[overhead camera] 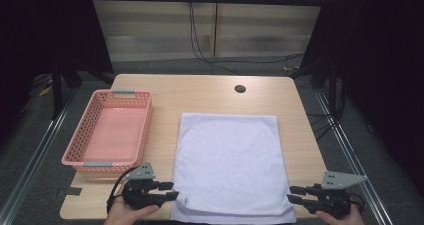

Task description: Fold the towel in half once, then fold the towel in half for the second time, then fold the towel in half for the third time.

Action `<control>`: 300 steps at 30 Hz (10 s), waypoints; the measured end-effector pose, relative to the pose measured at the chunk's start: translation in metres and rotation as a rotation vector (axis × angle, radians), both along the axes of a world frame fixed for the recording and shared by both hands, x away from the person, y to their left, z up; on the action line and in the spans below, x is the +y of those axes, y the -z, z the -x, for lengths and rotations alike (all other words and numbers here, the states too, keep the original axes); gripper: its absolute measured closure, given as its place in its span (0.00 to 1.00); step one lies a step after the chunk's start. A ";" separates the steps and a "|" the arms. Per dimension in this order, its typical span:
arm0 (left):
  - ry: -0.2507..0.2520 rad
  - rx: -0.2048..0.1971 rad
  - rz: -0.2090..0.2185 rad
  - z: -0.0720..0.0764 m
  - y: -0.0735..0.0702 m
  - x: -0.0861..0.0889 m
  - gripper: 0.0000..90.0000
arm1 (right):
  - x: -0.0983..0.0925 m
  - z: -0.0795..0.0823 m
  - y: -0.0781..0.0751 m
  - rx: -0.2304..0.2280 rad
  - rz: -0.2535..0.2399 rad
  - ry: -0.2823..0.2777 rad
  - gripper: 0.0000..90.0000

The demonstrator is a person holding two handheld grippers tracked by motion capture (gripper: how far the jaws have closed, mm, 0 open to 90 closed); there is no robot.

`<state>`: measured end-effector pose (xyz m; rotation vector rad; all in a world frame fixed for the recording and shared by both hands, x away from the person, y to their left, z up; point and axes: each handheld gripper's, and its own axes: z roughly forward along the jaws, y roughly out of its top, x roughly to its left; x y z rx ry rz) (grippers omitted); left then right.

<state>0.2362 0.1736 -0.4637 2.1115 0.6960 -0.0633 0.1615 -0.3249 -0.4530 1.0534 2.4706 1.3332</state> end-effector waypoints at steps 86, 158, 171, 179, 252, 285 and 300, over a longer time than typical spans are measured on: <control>-0.273 -0.001 -0.085 -0.156 0.040 -0.051 0.43 | -0.016 -0.197 0.048 0.115 0.132 0.178 0.69; -0.122 -0.215 0.138 -0.130 -0.056 -0.034 0.92 | -0.038 -0.165 -0.058 -0.172 -0.101 0.176 0.97; -0.033 -0.117 0.109 -0.059 -0.015 -0.026 0.91 | -0.030 -0.090 -0.020 -0.093 -0.080 0.075 0.96; 0.021 -0.077 0.072 -0.029 -0.005 -0.017 0.87 | -0.031 -0.051 -0.003 -0.052 -0.047 0.040 0.93; -0.059 -0.024 -0.061 -0.108 0.016 -0.087 0.53 | 0.097 -0.049 0.031 0.097 0.081 -0.088 0.45; -0.202 -0.001 -0.048 -0.121 0.019 -0.053 0.47 | 0.254 -0.049 0.048 -0.141 0.205 -0.338 0.53; -0.168 0.029 -0.081 -0.130 0.036 -0.062 0.40 | 0.247 -0.065 0.044 -0.066 0.167 -0.289 0.85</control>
